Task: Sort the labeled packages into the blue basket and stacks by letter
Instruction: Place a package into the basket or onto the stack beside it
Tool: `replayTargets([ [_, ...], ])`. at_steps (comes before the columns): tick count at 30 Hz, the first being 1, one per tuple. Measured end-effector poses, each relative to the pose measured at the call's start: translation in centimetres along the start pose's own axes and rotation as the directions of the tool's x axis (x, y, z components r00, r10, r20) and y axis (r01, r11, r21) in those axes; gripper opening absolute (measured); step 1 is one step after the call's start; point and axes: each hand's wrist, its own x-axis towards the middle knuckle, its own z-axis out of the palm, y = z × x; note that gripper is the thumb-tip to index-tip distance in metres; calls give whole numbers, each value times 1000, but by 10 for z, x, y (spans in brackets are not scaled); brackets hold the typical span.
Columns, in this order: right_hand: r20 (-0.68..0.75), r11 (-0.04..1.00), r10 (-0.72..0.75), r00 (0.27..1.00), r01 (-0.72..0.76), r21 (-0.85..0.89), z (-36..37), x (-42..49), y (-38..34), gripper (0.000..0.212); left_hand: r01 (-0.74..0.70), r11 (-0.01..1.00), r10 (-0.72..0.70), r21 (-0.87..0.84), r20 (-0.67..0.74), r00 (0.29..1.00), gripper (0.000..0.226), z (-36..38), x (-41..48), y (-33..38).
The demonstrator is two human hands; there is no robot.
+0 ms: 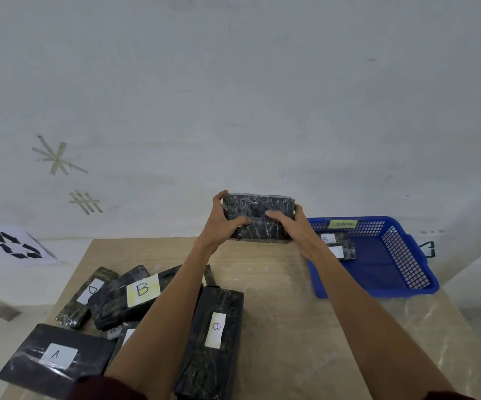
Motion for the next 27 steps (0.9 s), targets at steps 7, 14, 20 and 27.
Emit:
replayTargets([
  [7, 102, 935, 232, 967, -251, 252, 2, -3, -13, 93, 4, 999, -3, -48, 35, 999, 65, 4, -1, -2],
  [14, -15, 928, 168, 986, -153, 338, 6, -1, -13, 54, 151, 968, -134, -201, 98, 986, 50, 6, -2, 0],
  [20, 52, 946, 95, 994, -106, 307, -4, -2, -9, 38, 190, 915, -178, -355, 67, 982, 19, 5, -4, 1],
  [27, 63, 980, -25, 998, 12, 199, -10, -4, -5, 10, 215, 926, -201, -311, 77, 977, 15, 10, -3, -2],
])
